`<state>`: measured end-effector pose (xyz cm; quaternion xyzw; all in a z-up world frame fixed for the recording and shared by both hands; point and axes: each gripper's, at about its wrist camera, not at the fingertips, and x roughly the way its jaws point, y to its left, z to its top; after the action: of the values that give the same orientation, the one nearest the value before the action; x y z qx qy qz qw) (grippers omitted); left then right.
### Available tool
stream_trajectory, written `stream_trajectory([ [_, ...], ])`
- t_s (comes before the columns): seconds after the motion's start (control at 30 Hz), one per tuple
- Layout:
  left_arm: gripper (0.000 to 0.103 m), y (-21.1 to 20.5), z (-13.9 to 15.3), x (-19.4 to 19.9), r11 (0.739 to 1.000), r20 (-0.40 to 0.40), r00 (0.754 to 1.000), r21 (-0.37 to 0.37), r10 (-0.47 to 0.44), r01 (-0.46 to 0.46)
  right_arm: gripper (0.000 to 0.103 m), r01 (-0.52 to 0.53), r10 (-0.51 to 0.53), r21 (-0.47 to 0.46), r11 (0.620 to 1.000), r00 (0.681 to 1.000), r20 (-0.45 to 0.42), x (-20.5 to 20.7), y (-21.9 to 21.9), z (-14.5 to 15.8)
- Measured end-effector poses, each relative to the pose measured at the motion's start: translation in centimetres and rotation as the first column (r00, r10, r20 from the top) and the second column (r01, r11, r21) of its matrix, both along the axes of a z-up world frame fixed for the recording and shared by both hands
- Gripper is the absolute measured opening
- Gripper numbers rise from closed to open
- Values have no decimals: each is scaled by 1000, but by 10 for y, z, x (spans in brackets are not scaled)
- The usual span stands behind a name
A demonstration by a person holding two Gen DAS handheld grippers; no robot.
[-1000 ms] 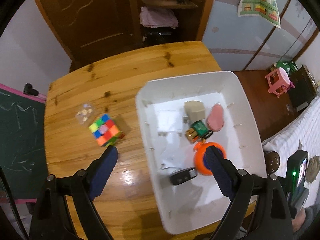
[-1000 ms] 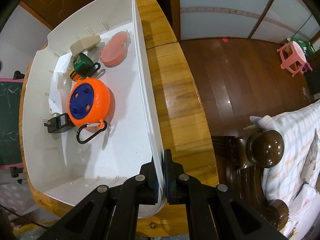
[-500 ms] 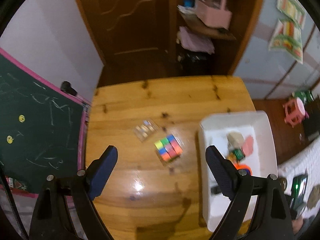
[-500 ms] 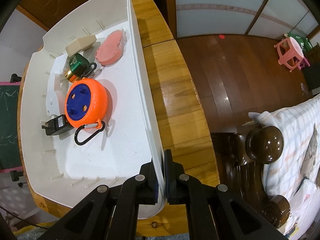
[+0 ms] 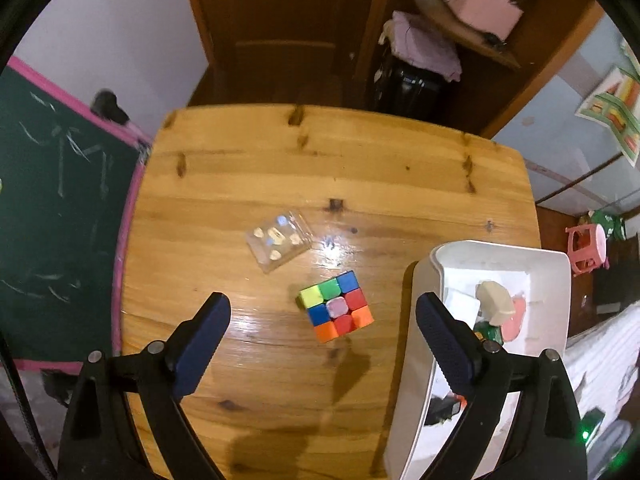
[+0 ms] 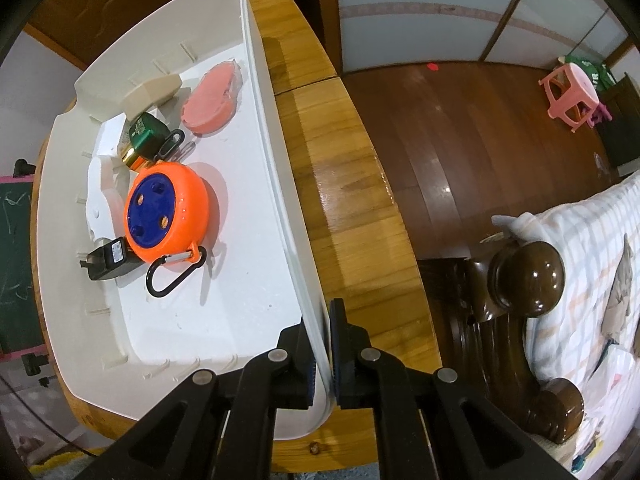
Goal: Organize rigid objects
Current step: 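Withdraw the left tool toward the Rubik's cube, then close the left gripper on the Rubik's cube, then lift the Rubik's cube with the left gripper and carry it over the tray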
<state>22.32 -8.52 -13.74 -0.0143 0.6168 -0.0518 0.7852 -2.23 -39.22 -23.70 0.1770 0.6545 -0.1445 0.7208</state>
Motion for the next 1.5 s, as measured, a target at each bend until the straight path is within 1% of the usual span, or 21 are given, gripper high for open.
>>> stream_trajectory([
  [0.23,95,-8,-47,15,999,-77,996,12,53,-52,7,23,-23,10,1000,1000,-11,0,-3,-2],
  [0.33,95,-8,-71,18,995,-136,986,14,98,-97,7,30,-30,13,999,999,-16,0,-4,-3],
  [0.43,95,-5,-87,18,991,-177,975,6,136,-137,7,33,-33,11,999,999,-22,0,-4,-3],
  [0.63,95,0,-110,17,982,-224,957,5,183,-187,7,41,-41,9,999,999,-27,1,-3,-3],
  [0.73,94,5,-117,14,975,-239,946,13,218,-221,8,42,-42,6,999,999,-28,1,-3,-2],
  [0.83,90,10,-121,11,965,-255,936,-31,243,-259,8,44,-44,4,999,999,-29,1,-2,-2],
  [0.93,78,11,-123,9,957,-271,930,-77,249,-279,8,46,-46,2,999,999,-28,1,-2,-2],
  [0.97,69,10,-124,8,956,-277,929,-91,245,-279,8,46,-46,1,999,999,-27,1,-2,-2],
  [1.0,65,8,-124,8,958,-280,929,-87,241,-274,8,46,-46,0,999,999,-27,1,-2,-2],
  [1.07,64,7,-123,5,961,-259,935,-69,241,-266,8,46,-46,-1,999,999,-26,0,-2,-2],
  [1.2,63,12,-119,-1,963,-240,940,-62,242,-263,8,45,-45,-1,999,999,-24,0,-2,-2],
  [1.27,63,12,-109,-8,965,-214,948,-65,234,-253,8,43,-43,-3,999,999,-21,0,-1,-2],
  [1.33,63,14,-95,-16,971,-189,959,-73,212,-229,8,43,-43,-2,999,999,-19,0,-1,-1],
  [1.43,63,16,-65,-31,980,-147,977,-97,156,-172,8,42,-42,1,999,999,-15,0,-2,-1],
  [1.5,63,15,-39,-42,984,-119,987,-127,109,-124,8,42,-42,3,999,999,-13,-1,-2,-1],
])
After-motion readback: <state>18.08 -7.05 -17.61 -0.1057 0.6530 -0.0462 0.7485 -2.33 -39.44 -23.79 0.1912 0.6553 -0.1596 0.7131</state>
